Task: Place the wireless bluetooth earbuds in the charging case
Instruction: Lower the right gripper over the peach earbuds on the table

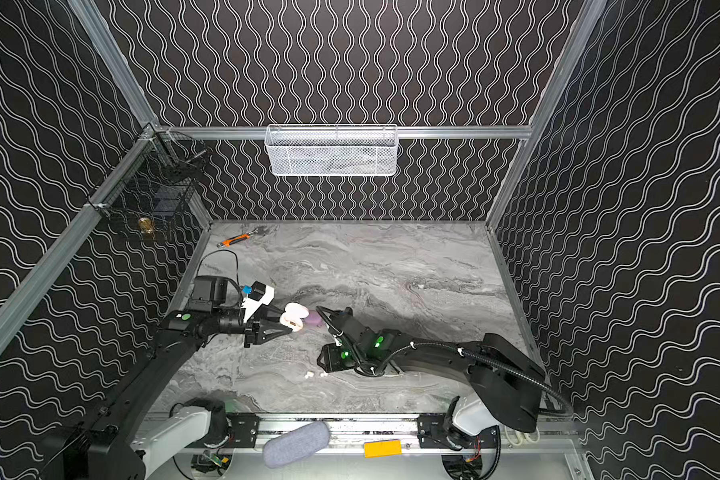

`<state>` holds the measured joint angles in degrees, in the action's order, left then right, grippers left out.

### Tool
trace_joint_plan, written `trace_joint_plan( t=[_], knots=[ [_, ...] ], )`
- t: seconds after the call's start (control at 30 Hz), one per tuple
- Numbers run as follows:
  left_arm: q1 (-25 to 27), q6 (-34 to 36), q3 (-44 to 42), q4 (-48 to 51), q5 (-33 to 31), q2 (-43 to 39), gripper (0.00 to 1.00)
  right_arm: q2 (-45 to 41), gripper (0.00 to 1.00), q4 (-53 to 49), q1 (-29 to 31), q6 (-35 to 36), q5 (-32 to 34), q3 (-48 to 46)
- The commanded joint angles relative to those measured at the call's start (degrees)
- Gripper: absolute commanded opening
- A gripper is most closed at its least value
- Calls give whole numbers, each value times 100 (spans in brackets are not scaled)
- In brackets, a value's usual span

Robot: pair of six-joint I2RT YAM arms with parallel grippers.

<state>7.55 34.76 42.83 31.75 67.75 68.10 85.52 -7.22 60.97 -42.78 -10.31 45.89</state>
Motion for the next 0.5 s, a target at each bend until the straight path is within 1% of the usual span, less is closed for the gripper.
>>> trace_joint_plan(
  t=[0.0,0.47],
  knots=[
    [0,-30,31,-134,54,-8,3,147,47,271,12,-157,-110,-35],
    [-4,-13,24,-142,55,-7,3,573,41,529,42,-308,-270,-143]
  ],
)
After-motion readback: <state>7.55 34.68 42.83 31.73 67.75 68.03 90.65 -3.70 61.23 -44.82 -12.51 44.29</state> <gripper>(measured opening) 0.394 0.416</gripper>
